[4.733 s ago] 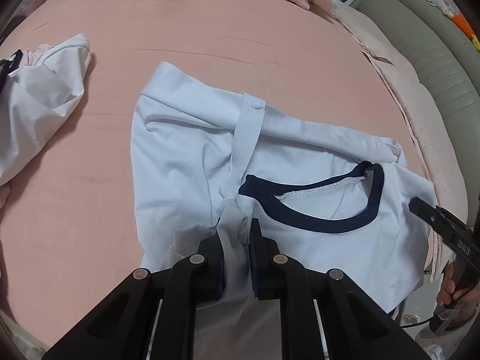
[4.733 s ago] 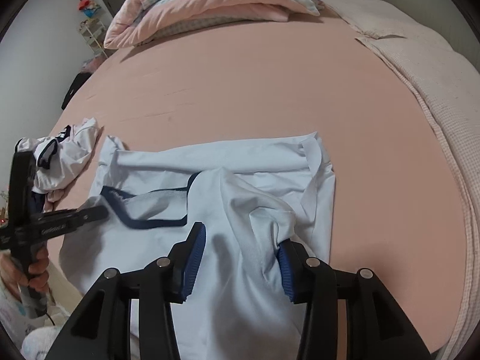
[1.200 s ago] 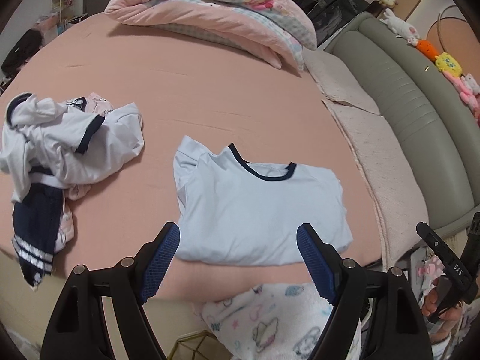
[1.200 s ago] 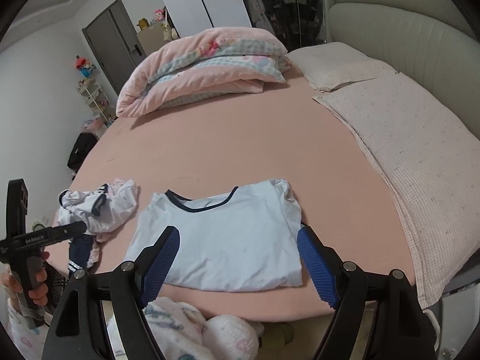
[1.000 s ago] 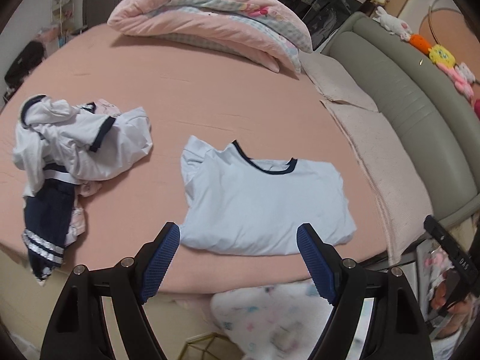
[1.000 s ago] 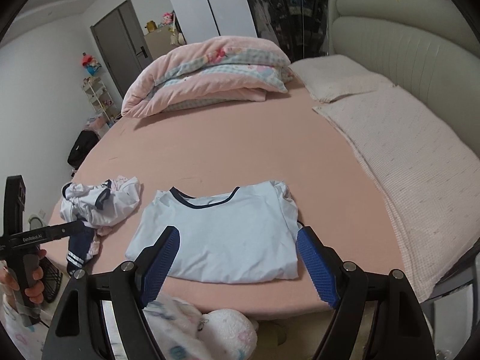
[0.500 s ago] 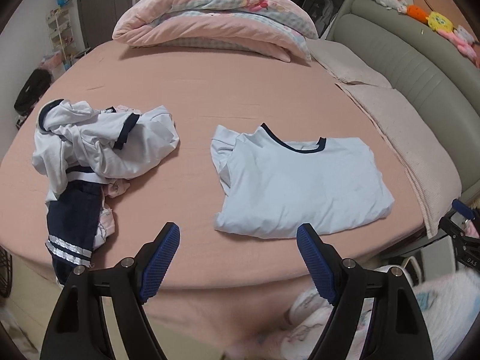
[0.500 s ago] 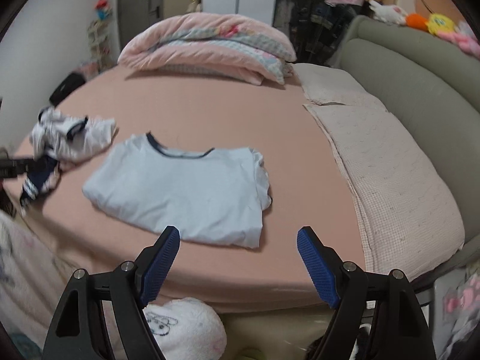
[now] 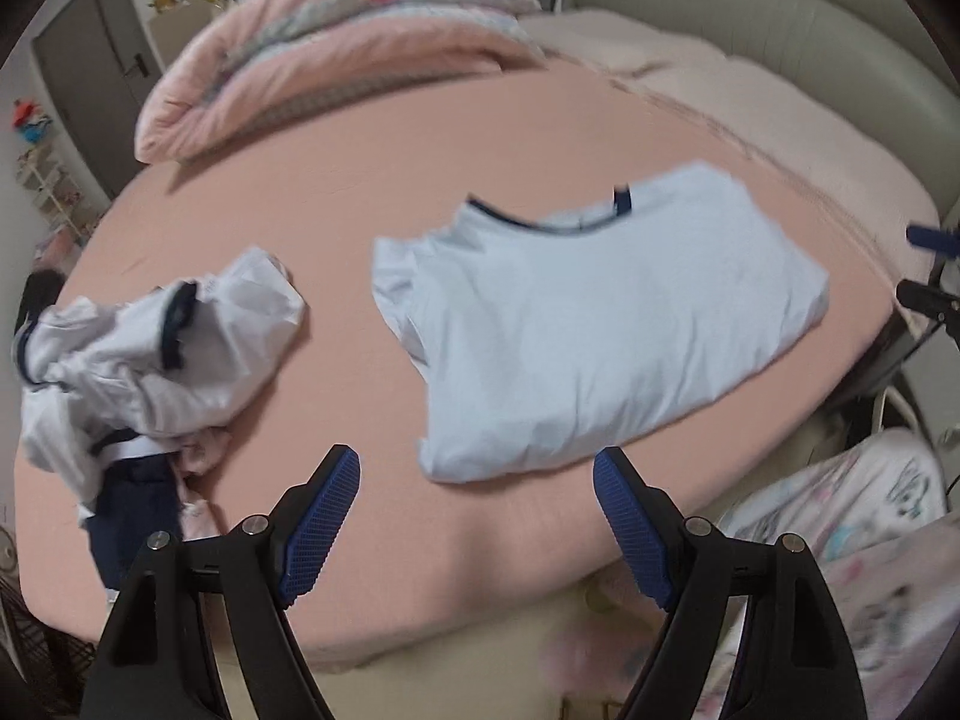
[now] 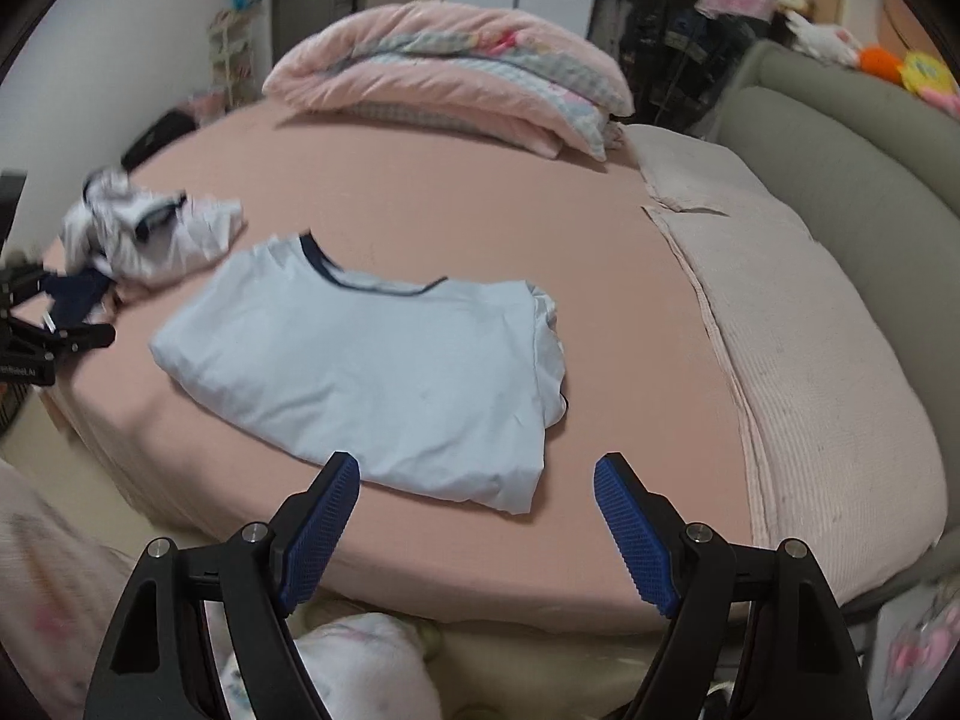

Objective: Fold clothes
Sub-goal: 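Move both open grippers to the hem edge of the folded shirt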

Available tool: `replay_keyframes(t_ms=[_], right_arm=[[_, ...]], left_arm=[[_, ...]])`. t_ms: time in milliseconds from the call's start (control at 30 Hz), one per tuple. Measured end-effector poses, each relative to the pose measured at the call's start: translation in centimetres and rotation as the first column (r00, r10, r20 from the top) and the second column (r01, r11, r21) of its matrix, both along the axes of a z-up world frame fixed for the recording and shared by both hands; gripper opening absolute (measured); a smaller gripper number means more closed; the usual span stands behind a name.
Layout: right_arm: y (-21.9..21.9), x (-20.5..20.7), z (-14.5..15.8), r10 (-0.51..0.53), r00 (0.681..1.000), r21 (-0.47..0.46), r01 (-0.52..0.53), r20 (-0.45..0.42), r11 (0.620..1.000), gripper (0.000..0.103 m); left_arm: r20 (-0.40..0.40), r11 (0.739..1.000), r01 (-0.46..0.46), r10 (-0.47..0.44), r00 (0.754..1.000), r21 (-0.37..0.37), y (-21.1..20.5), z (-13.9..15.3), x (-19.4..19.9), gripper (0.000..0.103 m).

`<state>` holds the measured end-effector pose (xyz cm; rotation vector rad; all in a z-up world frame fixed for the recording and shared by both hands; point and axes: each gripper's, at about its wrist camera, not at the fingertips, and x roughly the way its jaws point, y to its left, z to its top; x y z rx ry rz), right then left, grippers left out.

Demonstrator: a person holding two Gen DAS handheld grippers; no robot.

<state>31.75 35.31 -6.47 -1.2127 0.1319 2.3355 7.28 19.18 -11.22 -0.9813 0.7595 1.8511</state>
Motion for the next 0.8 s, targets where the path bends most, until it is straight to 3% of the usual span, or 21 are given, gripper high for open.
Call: replay_keyframes(t_ms=[100,333,467,600,700,800], right_arm=[[-0.6,-1.2,-1.8,0.038,0.997,0.035,-0.04,0.073,0.999,0.081],[-0.7,-2.3,-5.7,0.071,0.972,0.098,-0.095,0.223,0.991,0.081],[0.4,-2.3,-7.1,0.046,0.966,0.091,-0.072,0.253,0.993,0.081],[1.2,-2.3,-8.0,0.028,0.972,0.068,-0.045,0.232,0.997,0.081],[1.2,-2.6,-8.6,0.02,0.969,0.14,-0.056,0.246,0.989,0.081],[0.7,-3.0,-9.0,0.05,0.96,0.251,-0.122,0.276,0.96,0.081]], left_arm=[[-0.035,0.999,0.006,-0.007,0.999,-0.033,0.6,-1.4,0.3,0.08],[-0.034,0.997,0.015,-0.017,0.999,-0.08,1.5,-3.8,-0.1,0.08],[-0.068,0.995,0.003,-0.01,0.998,-0.1,1.4,-4.8,-0.4,0.08],[-0.155,0.992,0.027,-0.046,0.987,-0.125,1.5,-5.6,0.1,0.08],[-0.22,0.989,0.047,-0.078,0.972,-0.143,1.6,-6.2,0.6,0.08],[-0.289,0.98,0.125,-0.165,0.943,-0.154,1.9,-6.3,1.7,0.08]])
